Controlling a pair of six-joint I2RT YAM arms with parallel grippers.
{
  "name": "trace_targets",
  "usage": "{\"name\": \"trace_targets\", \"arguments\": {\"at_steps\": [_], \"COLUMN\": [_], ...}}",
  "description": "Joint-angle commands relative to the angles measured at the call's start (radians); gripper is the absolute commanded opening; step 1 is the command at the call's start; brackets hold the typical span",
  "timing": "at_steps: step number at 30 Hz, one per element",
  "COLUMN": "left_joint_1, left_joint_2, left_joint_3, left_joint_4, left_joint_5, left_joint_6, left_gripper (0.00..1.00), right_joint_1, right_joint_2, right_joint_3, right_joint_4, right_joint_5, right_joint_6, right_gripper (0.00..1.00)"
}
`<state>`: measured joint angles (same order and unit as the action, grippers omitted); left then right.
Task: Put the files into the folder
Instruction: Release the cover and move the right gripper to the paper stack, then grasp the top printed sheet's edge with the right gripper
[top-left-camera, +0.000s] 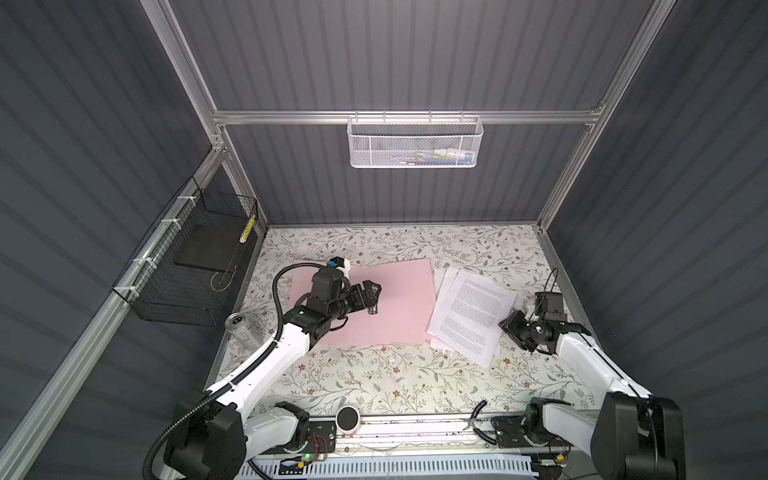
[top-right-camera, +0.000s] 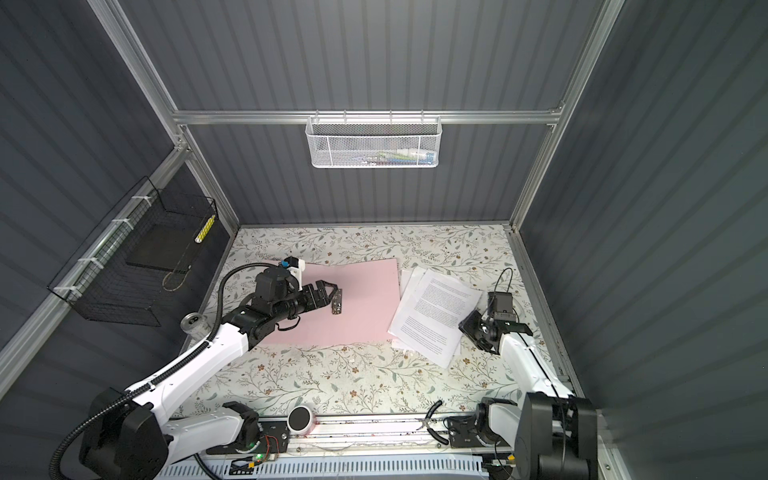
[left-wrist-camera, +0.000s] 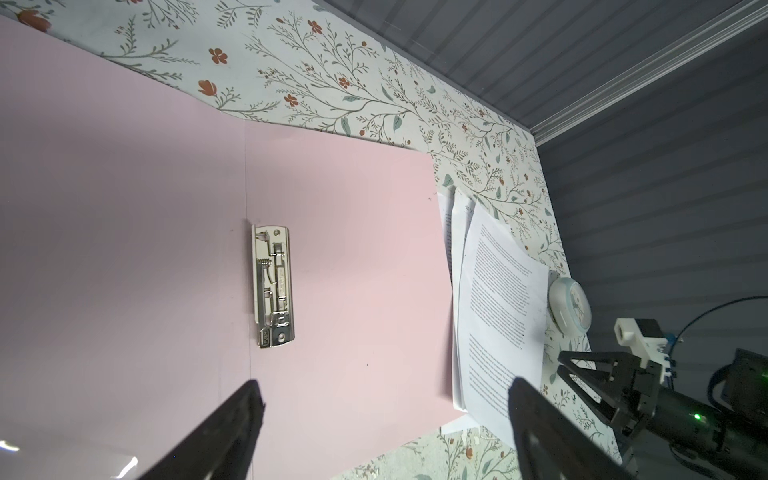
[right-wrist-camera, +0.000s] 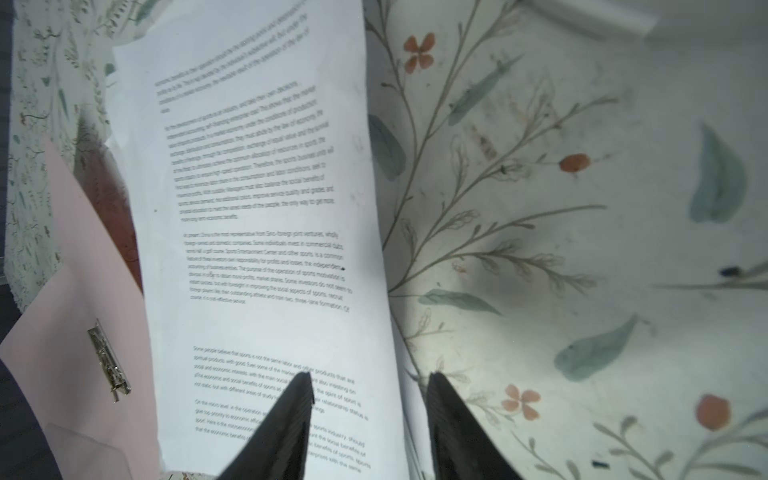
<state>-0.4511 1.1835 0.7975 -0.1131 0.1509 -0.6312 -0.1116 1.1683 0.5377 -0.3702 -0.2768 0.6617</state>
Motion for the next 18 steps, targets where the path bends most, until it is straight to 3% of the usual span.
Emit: {"name": "trace_targets", "arguments": {"at_steps": [1,18], "left_joint_1": [-0.003,-0.003], "left_joint_2": [0.002,-0.027], "left_joint_3": [-0.009,-0.041], "left_joint_4": [0.027,0.0], "left_joint_5": [0.007,-0.031], "left_joint_6": [0.011,0.004], "left_gripper": [0.92,0.9], "right_joint_1": [-0.008,-0.011], "right_joint_2": [0.036,0.176], "right_joint_3": [-0.014,-0.016], "right_joint_4": [0.071,0.163], "right_joint_5": [-0.029,-0.05], "right_joint_6": [-0.007,-0.013], "right_gripper": [0.46,0.39]}}
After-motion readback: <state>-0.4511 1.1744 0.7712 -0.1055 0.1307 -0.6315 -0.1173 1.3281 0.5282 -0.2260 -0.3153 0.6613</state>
